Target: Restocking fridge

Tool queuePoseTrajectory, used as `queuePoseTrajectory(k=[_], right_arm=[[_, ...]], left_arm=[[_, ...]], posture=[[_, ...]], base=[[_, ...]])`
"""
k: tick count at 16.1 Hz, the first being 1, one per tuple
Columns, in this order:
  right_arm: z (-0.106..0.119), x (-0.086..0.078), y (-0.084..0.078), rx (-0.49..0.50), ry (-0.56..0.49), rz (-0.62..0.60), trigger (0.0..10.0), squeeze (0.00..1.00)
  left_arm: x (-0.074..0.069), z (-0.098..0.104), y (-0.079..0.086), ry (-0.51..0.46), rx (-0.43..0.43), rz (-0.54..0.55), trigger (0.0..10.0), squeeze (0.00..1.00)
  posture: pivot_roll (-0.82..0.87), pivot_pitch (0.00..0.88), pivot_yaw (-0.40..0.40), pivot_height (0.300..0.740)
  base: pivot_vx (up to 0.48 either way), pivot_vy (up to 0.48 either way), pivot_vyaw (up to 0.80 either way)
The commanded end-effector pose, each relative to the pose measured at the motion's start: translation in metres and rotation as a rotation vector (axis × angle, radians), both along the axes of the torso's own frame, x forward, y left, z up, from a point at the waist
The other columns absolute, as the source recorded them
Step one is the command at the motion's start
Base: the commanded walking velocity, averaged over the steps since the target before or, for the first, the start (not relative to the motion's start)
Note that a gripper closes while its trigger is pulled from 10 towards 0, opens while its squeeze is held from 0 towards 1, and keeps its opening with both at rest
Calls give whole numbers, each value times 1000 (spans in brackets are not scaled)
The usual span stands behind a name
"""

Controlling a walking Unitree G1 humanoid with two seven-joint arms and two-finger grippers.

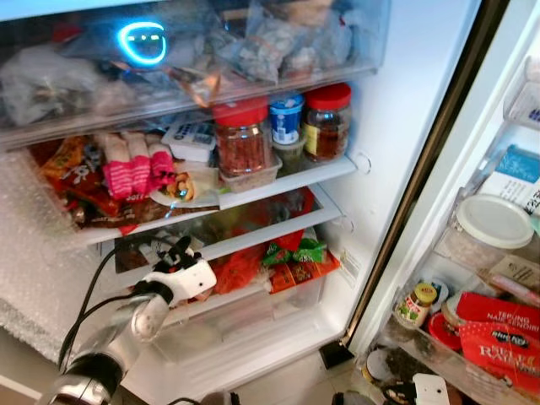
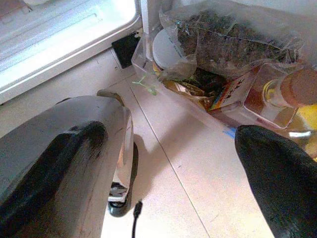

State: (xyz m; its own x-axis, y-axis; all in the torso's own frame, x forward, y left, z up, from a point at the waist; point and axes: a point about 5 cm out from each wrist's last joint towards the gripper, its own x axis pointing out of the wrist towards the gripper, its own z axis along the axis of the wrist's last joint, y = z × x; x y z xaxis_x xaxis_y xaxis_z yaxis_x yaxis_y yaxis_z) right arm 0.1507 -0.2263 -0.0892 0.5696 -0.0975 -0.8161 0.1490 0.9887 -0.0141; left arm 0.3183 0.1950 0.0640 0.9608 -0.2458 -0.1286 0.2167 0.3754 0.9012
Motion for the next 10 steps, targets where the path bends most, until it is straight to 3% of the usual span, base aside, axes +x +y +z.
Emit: queuePoseTrajectory(k=[1,5,10], right_arm=[[-5,-13,1,9,46,-11,10000,0],[-6,-17,-3,-2,58,-28,10000,0],[-6,-20,-7,-8,64,-28,10000,0]], left_arm=[[-6,-17,1,74,51,4,10000,0],[8,-15,-3,44,110,56,10000,0],[21,-5,3,10,187,165,10000,0]], posture=[[25,80,8,643],[-10,114,3,643],[-27,134,-13,643]], base=[[0,0,0],[0,0,0],[0,0,0]])
